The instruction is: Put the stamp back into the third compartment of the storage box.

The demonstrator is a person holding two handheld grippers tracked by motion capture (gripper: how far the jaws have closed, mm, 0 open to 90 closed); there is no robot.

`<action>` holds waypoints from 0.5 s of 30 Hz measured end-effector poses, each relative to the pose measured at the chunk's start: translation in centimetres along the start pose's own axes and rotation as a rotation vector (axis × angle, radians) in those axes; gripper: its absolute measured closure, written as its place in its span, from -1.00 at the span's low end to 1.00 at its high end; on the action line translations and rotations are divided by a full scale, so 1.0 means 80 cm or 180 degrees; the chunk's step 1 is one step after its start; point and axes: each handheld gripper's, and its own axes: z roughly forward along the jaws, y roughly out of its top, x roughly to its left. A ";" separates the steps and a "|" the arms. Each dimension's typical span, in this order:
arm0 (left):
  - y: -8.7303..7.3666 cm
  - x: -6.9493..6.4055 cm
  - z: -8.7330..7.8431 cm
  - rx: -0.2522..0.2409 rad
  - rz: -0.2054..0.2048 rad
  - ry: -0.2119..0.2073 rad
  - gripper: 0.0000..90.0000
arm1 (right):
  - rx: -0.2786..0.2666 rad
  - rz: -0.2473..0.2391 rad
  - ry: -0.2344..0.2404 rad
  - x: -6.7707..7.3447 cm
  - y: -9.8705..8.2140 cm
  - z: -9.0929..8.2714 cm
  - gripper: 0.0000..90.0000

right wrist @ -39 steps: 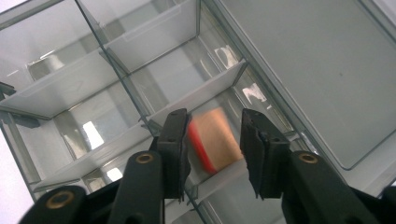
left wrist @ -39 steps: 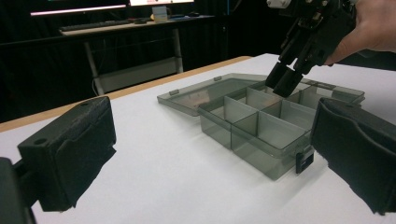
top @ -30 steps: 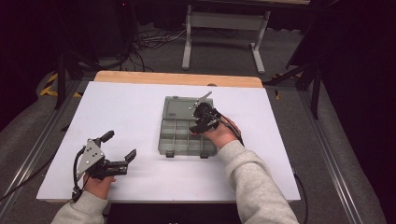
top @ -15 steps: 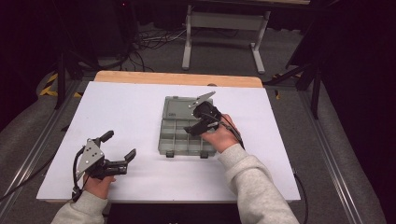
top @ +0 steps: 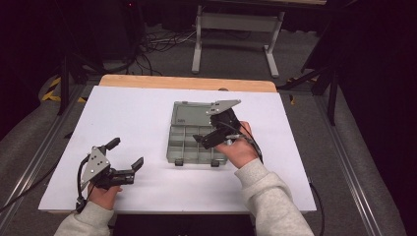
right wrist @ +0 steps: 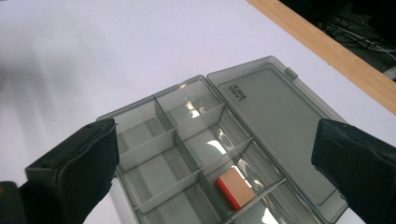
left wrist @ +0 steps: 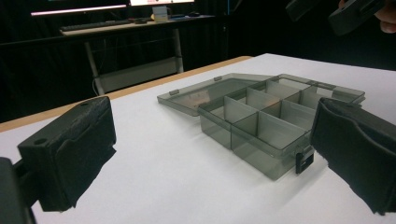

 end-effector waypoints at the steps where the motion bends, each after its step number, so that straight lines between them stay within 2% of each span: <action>1: 0.000 0.000 0.000 0.0001 -0.0002 0.0000 -0.97 | -0.0042 0.0011 0.0009 0.001 -0.002 -0.003 -0.97; 10: 0.000 0.000 0.000 0.0001 -0.0002 -0.0002 -0.97 | -0.0275 0.0036 0.0006 0.009 -0.017 -0.029 -0.98; 15: 0.000 0.000 0.000 -0.0002 -0.0004 0.0003 -0.97 | -0.0470 0.0059 0.0028 0.013 -0.030 -0.040 -0.99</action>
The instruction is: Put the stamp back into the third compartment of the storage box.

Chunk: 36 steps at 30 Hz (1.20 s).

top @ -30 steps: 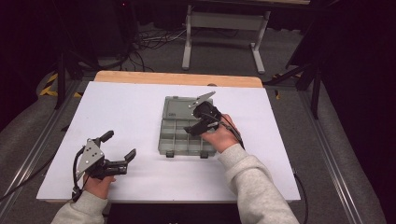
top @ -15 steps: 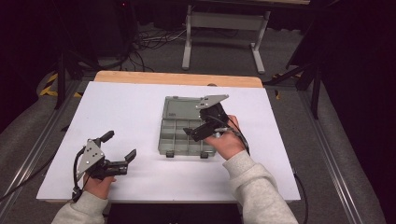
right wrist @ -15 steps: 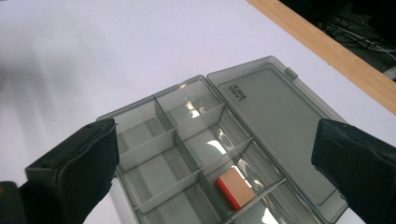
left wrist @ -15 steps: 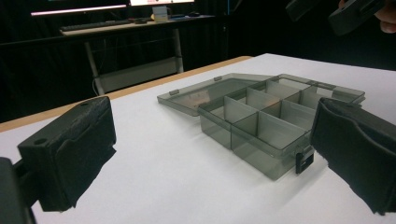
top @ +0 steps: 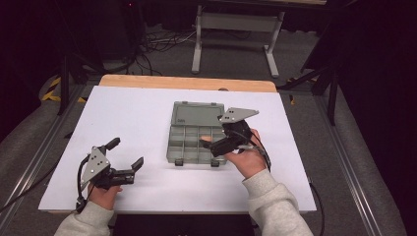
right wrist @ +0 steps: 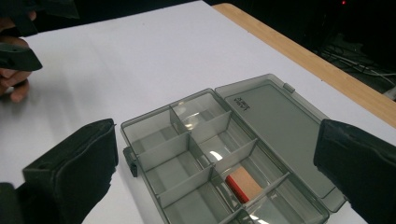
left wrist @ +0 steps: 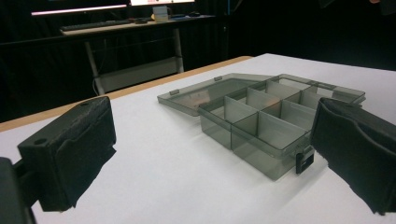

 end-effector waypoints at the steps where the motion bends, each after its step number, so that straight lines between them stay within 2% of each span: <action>1: 0.000 0.000 0.000 0.0001 0.0001 0.0000 -0.97 | -0.0036 0.0006 -0.0006 0.001 -0.003 -0.002 -0.99; 5: 0.000 0.000 0.000 -0.0003 0.0008 0.0005 -0.97 | -0.0159 0.0010 -0.0022 0.003 -0.015 -0.010 -0.99; 15: 0.000 -0.001 0.000 0.0002 0.0001 -0.0006 -0.97 | -0.0561 0.0130 -0.0049 0.008 -0.065 -0.035 -0.99; 23: 0.000 -0.002 0.001 0.0008 0.0003 -0.0009 -0.97 | -0.0724 0.0170 -0.0113 0.012 -0.096 -0.044 -0.99; 28: 0.000 -0.002 0.001 0.0004 -0.0001 -0.0006 -0.97 | -0.0862 0.0107 -0.0152 0.014 -0.113 -0.047 -0.99; 31: 0.000 -0.002 0.001 0.0004 -0.0004 -0.0004 -0.97 | -0.0881 0.0068 -0.0194 0.014 -0.124 -0.046 -0.99; 36: -0.001 -0.002 0.001 0.0012 -0.0004 -0.0007 -0.97 | -0.0975 0.0167 -0.0165 0.012 -0.141 -0.046 -0.99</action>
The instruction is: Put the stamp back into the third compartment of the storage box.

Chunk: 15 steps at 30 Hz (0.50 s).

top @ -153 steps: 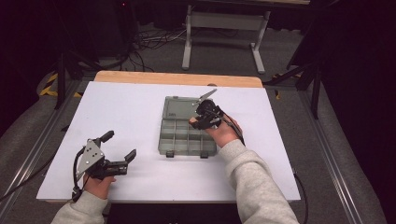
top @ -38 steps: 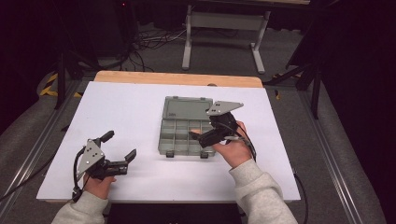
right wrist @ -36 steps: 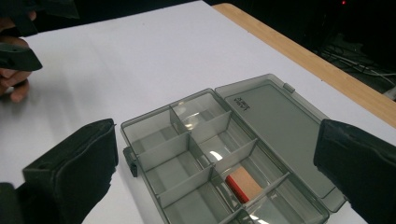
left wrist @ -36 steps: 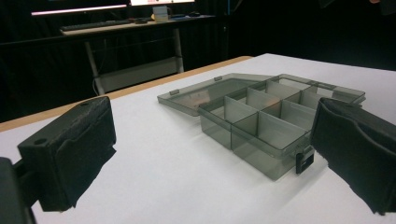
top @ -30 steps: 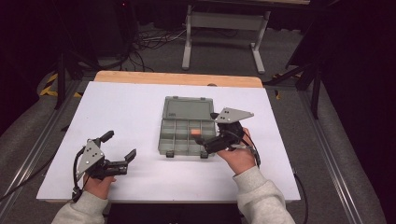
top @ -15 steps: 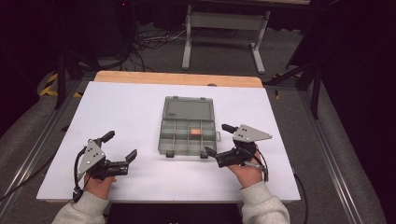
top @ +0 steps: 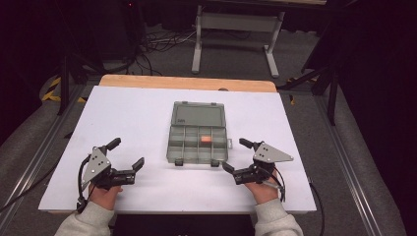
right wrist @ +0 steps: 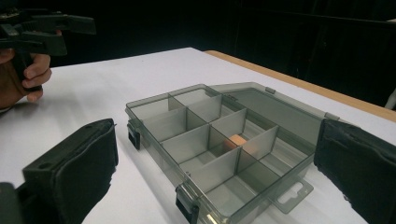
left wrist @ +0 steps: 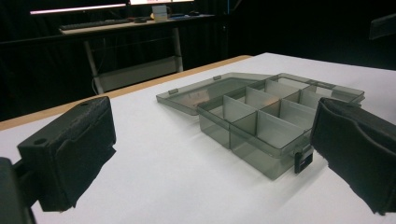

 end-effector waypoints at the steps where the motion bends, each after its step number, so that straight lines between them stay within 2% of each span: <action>1: 0.000 0.000 0.000 -0.0001 0.0000 0.0000 -0.97 | -0.0031 0.0030 -0.0016 -0.001 -0.004 -0.001 -0.99; 6: -0.001 0.001 0.000 0.0000 -0.0013 0.0004 -0.97 | -0.0099 0.0186 -0.0052 -0.005 -0.019 -0.005 -0.99; 11: -0.002 0.004 0.001 0.0008 -0.0044 0.0008 -0.97 | 0.0010 0.0090 -0.0091 -0.002 -0.028 -0.004 -0.99; 15: -0.002 0.004 0.001 0.0006 -0.0047 0.0010 -0.97 | 0.0024 0.0074 -0.0088 -0.001 -0.029 -0.003 -0.99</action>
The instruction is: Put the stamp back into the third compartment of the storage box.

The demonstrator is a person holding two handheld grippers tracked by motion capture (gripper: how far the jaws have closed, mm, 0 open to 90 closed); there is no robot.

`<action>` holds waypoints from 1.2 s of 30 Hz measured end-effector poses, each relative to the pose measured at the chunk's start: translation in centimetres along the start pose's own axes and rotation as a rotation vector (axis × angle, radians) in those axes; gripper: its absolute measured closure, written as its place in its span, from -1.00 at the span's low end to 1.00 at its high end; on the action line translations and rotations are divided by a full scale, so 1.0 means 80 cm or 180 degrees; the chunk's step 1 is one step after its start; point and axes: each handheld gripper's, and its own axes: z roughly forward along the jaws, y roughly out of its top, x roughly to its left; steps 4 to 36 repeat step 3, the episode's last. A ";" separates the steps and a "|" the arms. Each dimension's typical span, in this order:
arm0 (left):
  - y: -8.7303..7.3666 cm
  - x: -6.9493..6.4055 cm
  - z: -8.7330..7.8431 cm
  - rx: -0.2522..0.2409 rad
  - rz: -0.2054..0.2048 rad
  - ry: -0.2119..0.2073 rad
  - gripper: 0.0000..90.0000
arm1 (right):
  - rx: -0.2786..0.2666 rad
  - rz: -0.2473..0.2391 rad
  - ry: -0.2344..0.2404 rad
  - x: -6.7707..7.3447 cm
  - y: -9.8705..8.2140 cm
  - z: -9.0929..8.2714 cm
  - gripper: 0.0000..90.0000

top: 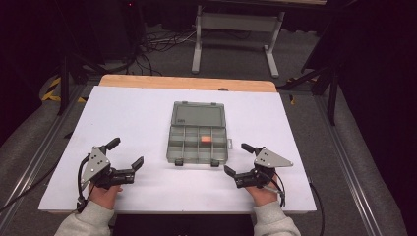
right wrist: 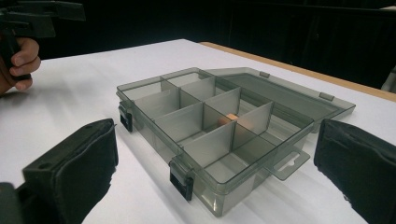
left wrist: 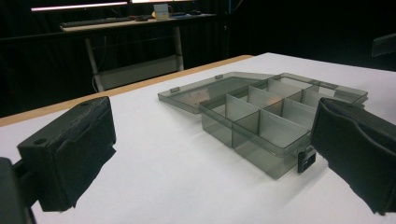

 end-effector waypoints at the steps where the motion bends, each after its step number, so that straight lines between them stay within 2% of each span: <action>1: 0.000 0.000 0.000 0.0002 -0.0002 0.0002 -0.97 | -0.0013 0.0004 -0.0002 0.000 0.000 0.000 -0.99; 36: 0.000 0.001 0.000 0.0003 -0.0005 0.0001 -0.97 | -0.0005 0.0006 -0.0007 0.000 0.000 0.000 -0.99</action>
